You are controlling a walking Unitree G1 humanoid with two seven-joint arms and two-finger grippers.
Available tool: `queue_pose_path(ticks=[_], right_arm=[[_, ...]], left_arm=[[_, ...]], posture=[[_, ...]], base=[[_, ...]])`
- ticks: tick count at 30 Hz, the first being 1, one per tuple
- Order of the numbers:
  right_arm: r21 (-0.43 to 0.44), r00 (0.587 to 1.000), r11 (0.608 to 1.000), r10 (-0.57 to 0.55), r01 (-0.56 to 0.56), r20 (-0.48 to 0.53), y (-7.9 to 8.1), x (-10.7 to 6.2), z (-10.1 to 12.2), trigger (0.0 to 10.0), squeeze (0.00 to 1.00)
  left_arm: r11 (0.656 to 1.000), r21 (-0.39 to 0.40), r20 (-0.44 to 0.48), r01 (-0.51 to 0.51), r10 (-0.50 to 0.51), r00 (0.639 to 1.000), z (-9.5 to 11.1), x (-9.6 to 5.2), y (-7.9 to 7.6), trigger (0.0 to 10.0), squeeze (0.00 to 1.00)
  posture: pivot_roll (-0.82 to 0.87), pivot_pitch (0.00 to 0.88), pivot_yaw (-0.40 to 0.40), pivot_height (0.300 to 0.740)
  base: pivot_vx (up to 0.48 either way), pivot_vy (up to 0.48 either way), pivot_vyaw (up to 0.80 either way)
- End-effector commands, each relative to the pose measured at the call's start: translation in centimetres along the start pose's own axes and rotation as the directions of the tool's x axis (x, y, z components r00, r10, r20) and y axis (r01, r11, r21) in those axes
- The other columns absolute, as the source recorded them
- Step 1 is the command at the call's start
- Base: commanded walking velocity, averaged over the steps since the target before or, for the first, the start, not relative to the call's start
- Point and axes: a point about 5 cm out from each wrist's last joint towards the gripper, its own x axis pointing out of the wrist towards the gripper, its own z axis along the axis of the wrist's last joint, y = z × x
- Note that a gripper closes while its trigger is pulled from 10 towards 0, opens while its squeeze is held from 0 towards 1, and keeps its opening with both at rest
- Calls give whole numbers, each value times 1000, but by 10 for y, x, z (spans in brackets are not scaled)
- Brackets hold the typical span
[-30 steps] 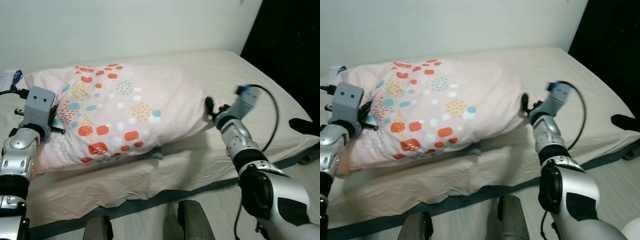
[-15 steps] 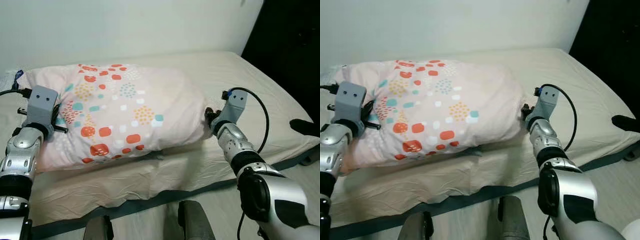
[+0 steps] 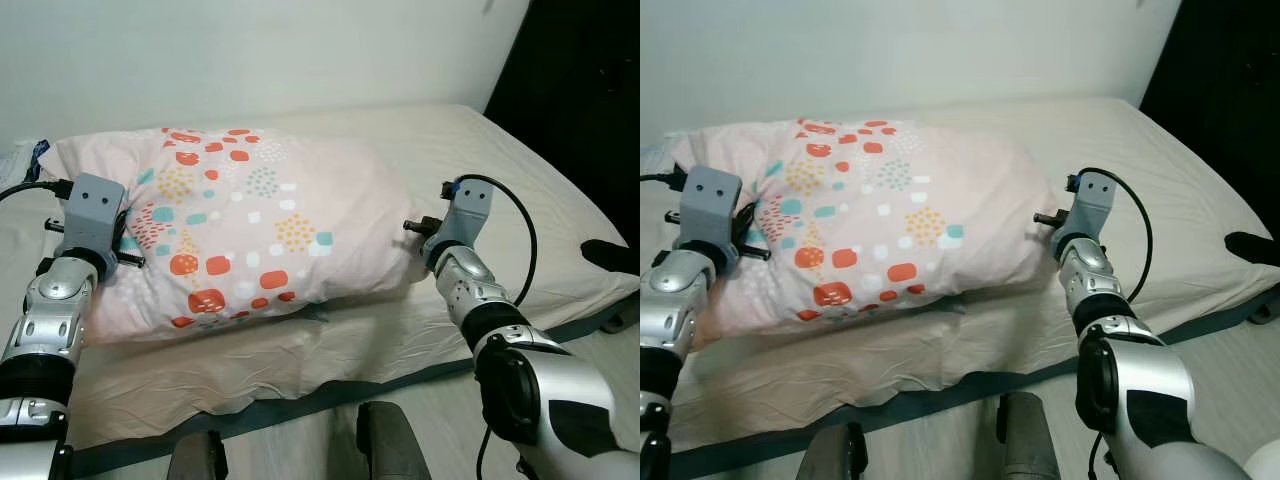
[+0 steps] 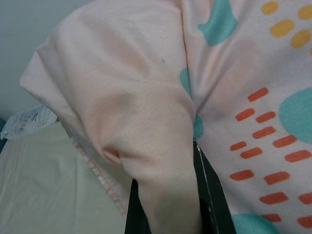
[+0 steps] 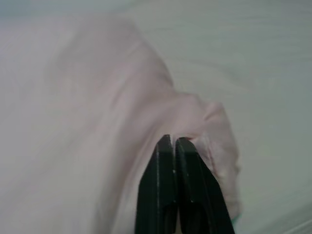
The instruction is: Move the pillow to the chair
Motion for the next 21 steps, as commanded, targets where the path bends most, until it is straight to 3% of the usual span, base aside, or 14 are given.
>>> queue_pose_path(ticks=[1,2,3,4,5,7,8,10,21], right_arm=[[185,996,979,-73,82,-51,-13,-2,-10,10000,0],[185,996,979,-73,82,-51,-13,-2,-10,10000,0],[323,990,938,-98,126,-101,-20,-4,-18,10000,200],[436,982,884,-108,166,-153,-26,-7,-30,10000,1000],[436,982,884,-108,166,-153,-26,-7,-30,10000,1000],[592,974,778,-113,210,-197,-35,-13,-47,10000,1000],[592,974,778,-113,210,-197,-35,-13,-47,10000,1000],[655,967,715,-130,245,-220,-42,-18,-60,10000,1000],[713,972,662,-133,231,-191,-50,-24,-71,10000,1000]], left_arm=[[1000,5,7,11,-11,1000,1,-1,-3,0,0],[1000,5,7,11,-11,1000,1,-1,-3,0,0],[1000,4,11,14,-14,1000,1,-1,-3,0,0],[1000,4,14,18,-18,1000,2,-2,-4,0,0],[1000,4,14,18,-18,1000,2,-2,-4,0,0],[1000,2,18,25,-25,1000,2,-3,-6,0,0],[1000,2,18,25,-25,1000,2,-3,-6,0,0],[1000,1,21,30,-30,999,3,-4,-7,0,0],[999,11,23,37,-37,999,4,-8,-7,0,0]], posture=[[0,49,-67,577],[0,49,-67,577],[0,47,-66,577],[5,46,-69,577],[5,46,-69,577],[10,45,-71,577],[10,45,-71,577],[18,46,-72,577],[55,61,-87,577]], base=[[0,0,0],[0,0,0],[0,0,0],[0,0,0],[0,0,0],[0,0,0],[0,0,0],[0,0,0],[0,0,0]])
